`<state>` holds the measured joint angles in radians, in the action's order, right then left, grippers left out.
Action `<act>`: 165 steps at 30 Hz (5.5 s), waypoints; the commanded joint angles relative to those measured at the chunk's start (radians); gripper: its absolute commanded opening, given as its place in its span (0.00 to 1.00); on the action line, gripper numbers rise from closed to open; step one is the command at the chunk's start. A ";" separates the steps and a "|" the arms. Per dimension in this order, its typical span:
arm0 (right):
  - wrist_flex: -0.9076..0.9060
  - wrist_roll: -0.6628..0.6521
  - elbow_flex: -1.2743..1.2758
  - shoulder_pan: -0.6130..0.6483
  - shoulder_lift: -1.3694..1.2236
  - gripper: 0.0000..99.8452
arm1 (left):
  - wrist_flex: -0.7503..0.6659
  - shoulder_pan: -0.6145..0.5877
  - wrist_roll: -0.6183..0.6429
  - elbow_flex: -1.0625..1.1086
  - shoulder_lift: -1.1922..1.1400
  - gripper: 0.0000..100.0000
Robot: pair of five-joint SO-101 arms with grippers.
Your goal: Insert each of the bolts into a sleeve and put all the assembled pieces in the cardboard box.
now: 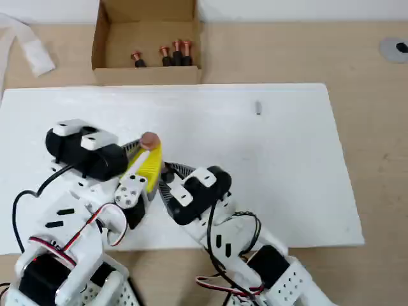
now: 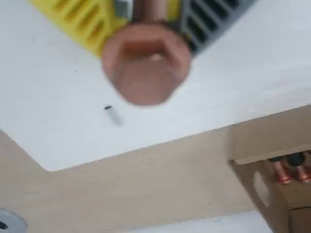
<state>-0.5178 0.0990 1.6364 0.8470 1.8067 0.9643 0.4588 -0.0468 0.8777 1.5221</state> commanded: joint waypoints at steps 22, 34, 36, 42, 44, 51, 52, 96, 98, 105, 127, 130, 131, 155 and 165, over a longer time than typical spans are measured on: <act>0.028 0.011 -0.028 0.012 0.094 0.01 | 0.028 0.052 0.051 0.046 -0.004 0.01; 0.020 0.011 -0.036 -0.013 0.091 0.01 | 0.184 -0.020 0.097 -0.034 -0.012 0.18; 0.020 0.011 -0.039 -0.039 0.091 0.01 | 0.204 -0.063 0.104 -0.049 -0.025 0.18; 0.020 0.011 -0.036 -0.061 0.084 0.01 | 0.364 -0.087 0.097 -0.190 -0.122 0.20; 0.020 0.012 -0.036 -0.064 0.084 0.01 | 0.405 -0.091 0.097 -0.269 -0.171 0.20; 0.029 0.034 -0.105 -0.134 0.019 0.01 | 0.443 -0.328 0.048 -0.450 -0.375 0.09; 0.031 0.034 -0.140 -0.145 -0.015 0.01 | 0.443 -0.365 0.026 -0.456 -0.403 0.04; 0.244 0.051 -2.827 -0.369 -2.956 0.01 | 0.445 -0.485 -0.091 -0.144 0.010 0.01; 0.235 0.021 -2.910 -0.364 -3.034 0.01 | 0.445 -0.485 -0.095 -0.144 0.010 0.01; 0.195 -0.009 -3.020 -0.374 -3.200 0.01 | 0.445 -0.485 -0.097 -0.140 0.010 0.01; -0.092 -0.009 -3.134 -0.378 -3.247 0.26 | 0.453 -0.488 -0.057 -0.104 0.012 0.10; -0.198 -0.003 -3.251 -0.378 -3.247 0.25 | 0.453 -0.488 -0.051 -0.104 0.012 0.11; -0.245 -0.003 -3.304 -0.380 -3.247 0.25 | 0.453 -0.488 -0.052 -0.104 0.012 0.11; -1.274 0.058 -3.129 -0.444 -2.232 0.01 | 0.453 -0.488 -0.052 -0.032 0.012 0.11; -1.270 0.055 -2.037 -0.458 -1.432 0.01 | 0.437 -0.491 -0.051 0.118 0.013 0.10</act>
<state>-1.7699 0.1619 -0.7603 0.4158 0.1097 1.4139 -0.0138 -0.1051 0.9912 1.5282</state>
